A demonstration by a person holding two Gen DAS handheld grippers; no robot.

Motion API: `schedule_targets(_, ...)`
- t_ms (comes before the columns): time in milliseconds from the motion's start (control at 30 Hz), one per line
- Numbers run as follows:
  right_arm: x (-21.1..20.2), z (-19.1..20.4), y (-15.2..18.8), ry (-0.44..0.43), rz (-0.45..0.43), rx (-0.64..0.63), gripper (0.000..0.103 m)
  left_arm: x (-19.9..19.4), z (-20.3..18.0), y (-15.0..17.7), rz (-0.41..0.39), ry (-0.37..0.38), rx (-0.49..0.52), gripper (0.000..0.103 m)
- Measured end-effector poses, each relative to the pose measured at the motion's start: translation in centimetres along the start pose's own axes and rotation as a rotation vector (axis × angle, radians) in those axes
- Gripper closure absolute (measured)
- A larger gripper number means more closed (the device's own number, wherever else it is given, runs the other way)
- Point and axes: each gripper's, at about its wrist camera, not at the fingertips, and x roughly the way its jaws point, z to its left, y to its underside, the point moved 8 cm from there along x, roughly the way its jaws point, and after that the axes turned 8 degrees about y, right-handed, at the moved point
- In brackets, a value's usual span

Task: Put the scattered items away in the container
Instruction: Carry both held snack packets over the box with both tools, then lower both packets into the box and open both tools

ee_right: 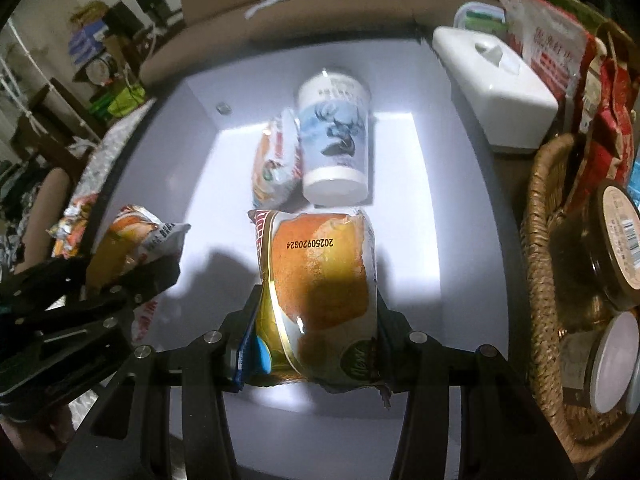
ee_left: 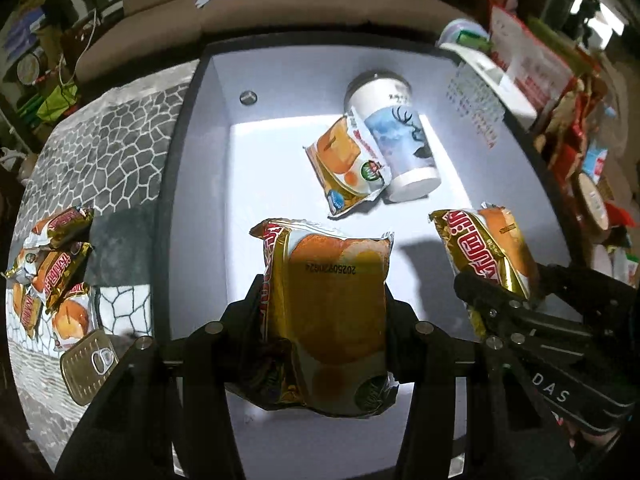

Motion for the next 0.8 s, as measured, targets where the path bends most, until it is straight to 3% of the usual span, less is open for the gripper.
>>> schedule_targets(267, 1.4, -0.4, 0.2, 0.023, 0.048, -0.002, 0.054, 1.3, -0.6, -0.3, 0.047, -0.054, 0.019, 0.056)
schedule_targets(633, 3.1, -0.6, 0.0, 0.050, 0.144, 0.011, 0.052, 2.3, -0.2, -0.8, 0.090, -0.070, 0.002, 0.056)
schedule_targets(800, 2.8, -0.9, 0.0, 0.013, 0.150, 0.056, 0.042, 2.7, 0.1, -0.8, 0.101, -0.072, -0.002, 0.056)
